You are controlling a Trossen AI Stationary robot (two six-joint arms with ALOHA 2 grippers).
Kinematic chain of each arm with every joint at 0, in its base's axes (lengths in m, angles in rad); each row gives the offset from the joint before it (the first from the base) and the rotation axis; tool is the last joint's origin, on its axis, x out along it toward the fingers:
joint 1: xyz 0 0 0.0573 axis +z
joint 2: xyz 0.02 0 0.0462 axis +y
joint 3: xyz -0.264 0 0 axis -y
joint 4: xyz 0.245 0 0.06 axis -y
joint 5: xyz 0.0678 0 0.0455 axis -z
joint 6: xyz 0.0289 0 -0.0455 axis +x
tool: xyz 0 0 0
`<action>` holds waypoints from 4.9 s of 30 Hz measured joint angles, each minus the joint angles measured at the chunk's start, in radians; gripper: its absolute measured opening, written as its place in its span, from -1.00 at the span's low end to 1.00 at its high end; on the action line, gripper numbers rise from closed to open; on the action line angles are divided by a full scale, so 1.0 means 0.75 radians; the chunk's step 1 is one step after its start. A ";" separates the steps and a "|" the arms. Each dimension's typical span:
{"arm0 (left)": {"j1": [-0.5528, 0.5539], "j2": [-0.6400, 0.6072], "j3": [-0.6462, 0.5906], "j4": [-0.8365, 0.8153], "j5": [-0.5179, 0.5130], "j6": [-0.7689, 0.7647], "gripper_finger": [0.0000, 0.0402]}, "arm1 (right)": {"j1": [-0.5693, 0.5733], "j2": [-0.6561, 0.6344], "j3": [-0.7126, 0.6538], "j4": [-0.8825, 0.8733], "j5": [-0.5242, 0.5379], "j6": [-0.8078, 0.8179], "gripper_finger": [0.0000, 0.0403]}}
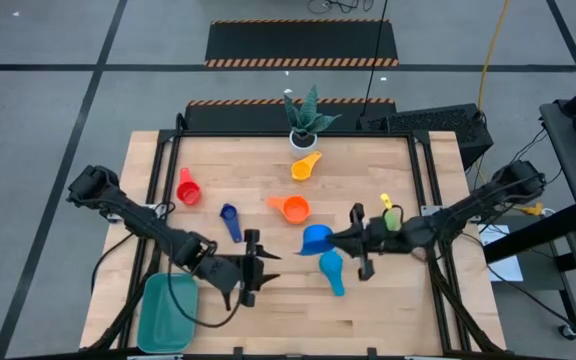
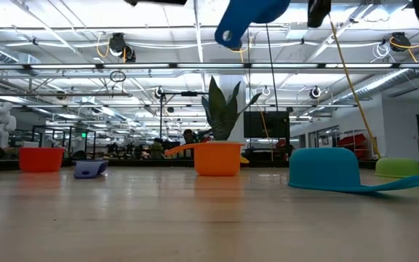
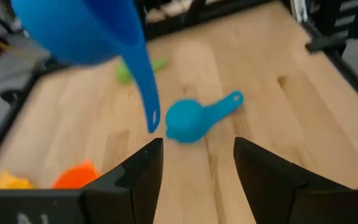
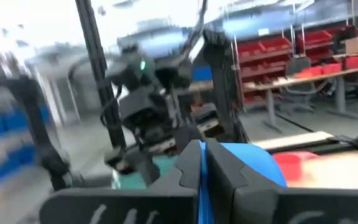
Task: Nest measuring cups in basket
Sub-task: Stack the blue measuring cup on the orange measuring cup
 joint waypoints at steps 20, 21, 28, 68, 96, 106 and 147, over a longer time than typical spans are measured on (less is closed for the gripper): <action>0.052 0.008 0.000 0.181 -0.573 1.014 0.55 | -0.161 0.001 -0.154 0.497 0.327 0.296 -1.00; 0.070 0.011 0.000 0.183 -0.594 1.074 0.54 | -0.173 0.002 -0.154 0.507 0.324 0.315 -1.00; 0.208 0.013 0.000 0.268 -0.590 1.377 0.38 | -0.254 0.020 -0.154 0.519 0.332 0.495 -1.00; 0.413 0.012 0.000 0.338 -0.313 1.849 0.16 | -0.421 0.176 -0.146 0.717 0.292 0.854 -1.00; 0.404 0.010 -0.001 0.410 -0.315 1.873 -0.90 | -0.422 0.211 -0.146 0.643 0.325 0.989 -0.84; 0.405 0.009 0.000 0.387 -0.324 1.776 -0.94 | -0.422 0.211 -0.148 0.531 0.357 1.029 -0.50; 0.693 -0.147 -0.413 0.360 0.176 1.339 -0.97 | -0.368 0.143 -0.504 0.613 0.319 0.920 0.41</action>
